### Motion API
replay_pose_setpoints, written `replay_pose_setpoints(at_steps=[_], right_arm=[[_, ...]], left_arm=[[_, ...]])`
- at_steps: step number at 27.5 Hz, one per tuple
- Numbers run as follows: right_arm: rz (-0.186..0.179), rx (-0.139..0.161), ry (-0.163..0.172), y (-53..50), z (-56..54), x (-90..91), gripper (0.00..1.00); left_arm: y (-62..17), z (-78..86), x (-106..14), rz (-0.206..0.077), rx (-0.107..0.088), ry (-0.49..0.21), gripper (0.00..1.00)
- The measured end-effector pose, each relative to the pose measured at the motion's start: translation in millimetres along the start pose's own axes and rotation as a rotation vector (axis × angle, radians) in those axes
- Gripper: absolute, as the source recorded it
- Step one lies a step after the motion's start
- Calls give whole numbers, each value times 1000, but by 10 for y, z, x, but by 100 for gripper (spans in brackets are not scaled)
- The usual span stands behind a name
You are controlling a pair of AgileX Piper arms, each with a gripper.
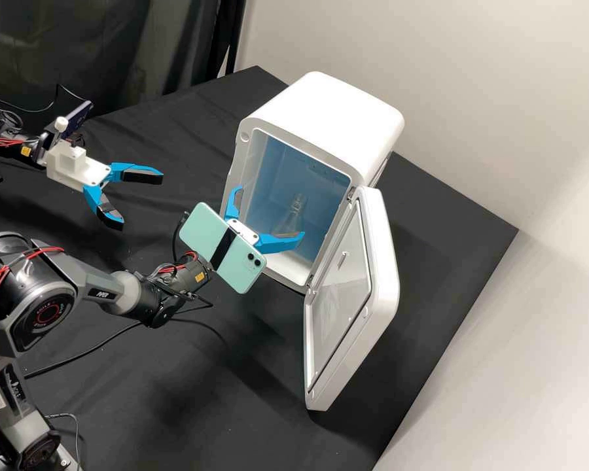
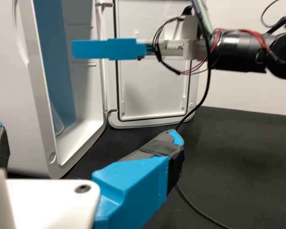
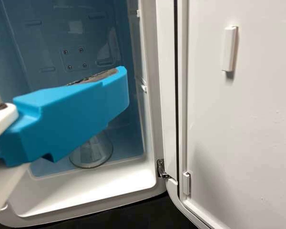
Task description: Take the flask out of the incubator
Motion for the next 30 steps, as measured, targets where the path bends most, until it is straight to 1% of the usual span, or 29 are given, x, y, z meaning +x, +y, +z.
replay_pose_setpoints(at_steps=[4, 12, 17, 18, 19, 24, 30], right_arm=[[0, 0, 0, 0, 0, 0, 100], [0, 3, 0, 0, 0, 0, 100], [12, 5, 14, -45, 47, 17, 100], [10, 6, 13, -63, 65, 10, 100], [-4, 7, -2, -113, 117, 6, 100], [-21, 7, -27, -164, 189, 13, 100], [-21, 8, -27, -186, 217, -5, 100]], left_arm=[[-5, -30, 0, -2, -2, 11, 100], [-9, -36, 1, -4, -3, 14, 100], [-20, -39, 4, -8, -3, 15, 100], [-20, -39, 4, -8, -3, 15, 100], [-20, -39, 4, -8, -3, 15, 100], [-20, -39, 4, -8, -3, 15, 100], [-20, -36, 5, -8, -4, 14, 100]])
